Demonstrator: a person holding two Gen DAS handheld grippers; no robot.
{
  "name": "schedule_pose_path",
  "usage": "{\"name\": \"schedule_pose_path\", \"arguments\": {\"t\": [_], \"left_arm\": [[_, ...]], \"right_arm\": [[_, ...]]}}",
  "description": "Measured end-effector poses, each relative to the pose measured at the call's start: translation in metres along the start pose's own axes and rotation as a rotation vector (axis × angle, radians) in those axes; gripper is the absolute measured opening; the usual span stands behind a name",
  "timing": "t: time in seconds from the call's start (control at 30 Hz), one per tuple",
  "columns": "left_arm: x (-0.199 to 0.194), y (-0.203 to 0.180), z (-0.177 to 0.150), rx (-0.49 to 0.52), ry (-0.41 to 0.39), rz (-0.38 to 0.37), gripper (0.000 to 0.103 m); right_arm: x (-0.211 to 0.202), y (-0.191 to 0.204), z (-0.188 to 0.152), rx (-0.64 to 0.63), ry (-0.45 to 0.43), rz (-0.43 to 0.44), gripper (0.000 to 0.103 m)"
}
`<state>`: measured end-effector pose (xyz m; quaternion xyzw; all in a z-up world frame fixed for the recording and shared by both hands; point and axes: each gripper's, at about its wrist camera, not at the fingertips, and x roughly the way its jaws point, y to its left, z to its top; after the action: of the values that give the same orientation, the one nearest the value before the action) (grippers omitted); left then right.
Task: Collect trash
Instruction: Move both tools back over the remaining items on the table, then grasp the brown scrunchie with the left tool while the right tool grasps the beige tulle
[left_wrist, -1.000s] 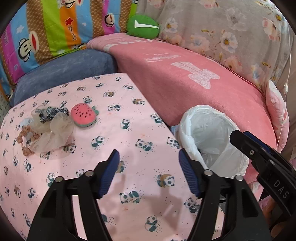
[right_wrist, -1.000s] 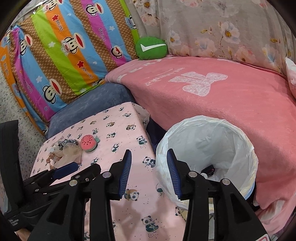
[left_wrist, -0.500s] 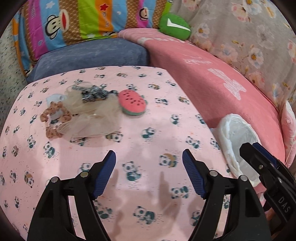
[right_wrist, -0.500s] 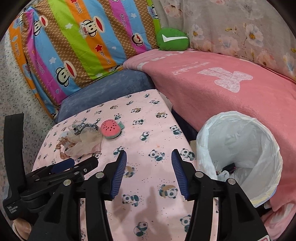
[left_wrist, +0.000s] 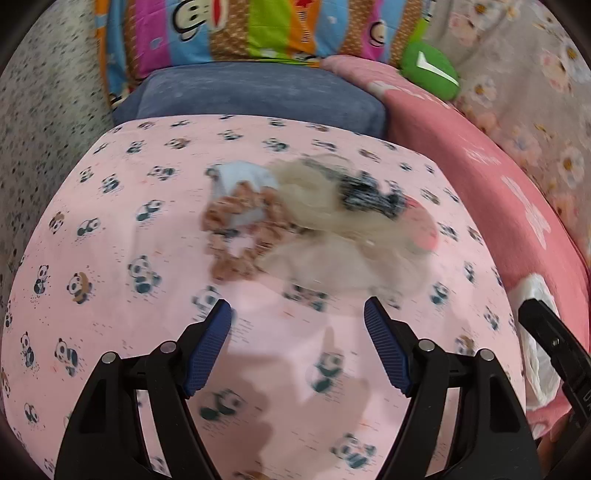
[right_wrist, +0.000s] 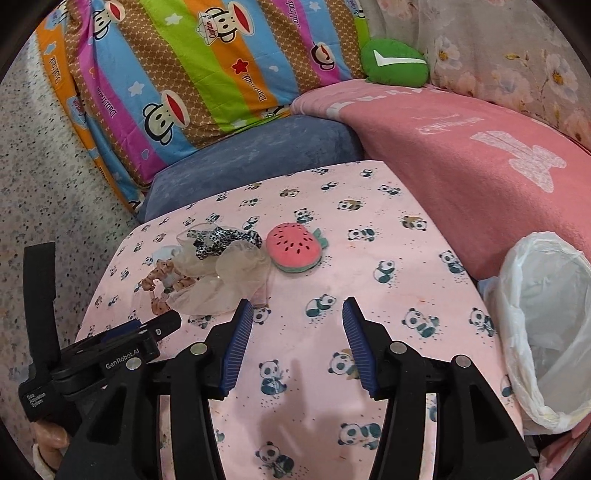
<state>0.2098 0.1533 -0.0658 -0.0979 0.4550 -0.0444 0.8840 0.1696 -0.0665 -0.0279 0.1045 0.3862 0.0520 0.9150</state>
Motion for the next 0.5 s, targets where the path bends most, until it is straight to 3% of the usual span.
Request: {"name": "schedule_pose_path", "arguments": {"t": [0.33,0.43,0.5], "left_arm": [[0.026,0.041,0.031,-0.053,-0.013,0.009,0.065],[0.036,0.04,0.034,-0.049,0.0,-0.004,0.053],[0.04,0.04,0.035,-0.043,0.008,-0.013,0.035]], "right_arm": [[0.058,0.043,0.014,-0.046,0.055,0.036,0.05],[0.073,0.049,0.014,-0.039,0.074,0.042,0.049],[0.082,0.052,0.013,-0.042,0.092,0.047,0.041]]}}
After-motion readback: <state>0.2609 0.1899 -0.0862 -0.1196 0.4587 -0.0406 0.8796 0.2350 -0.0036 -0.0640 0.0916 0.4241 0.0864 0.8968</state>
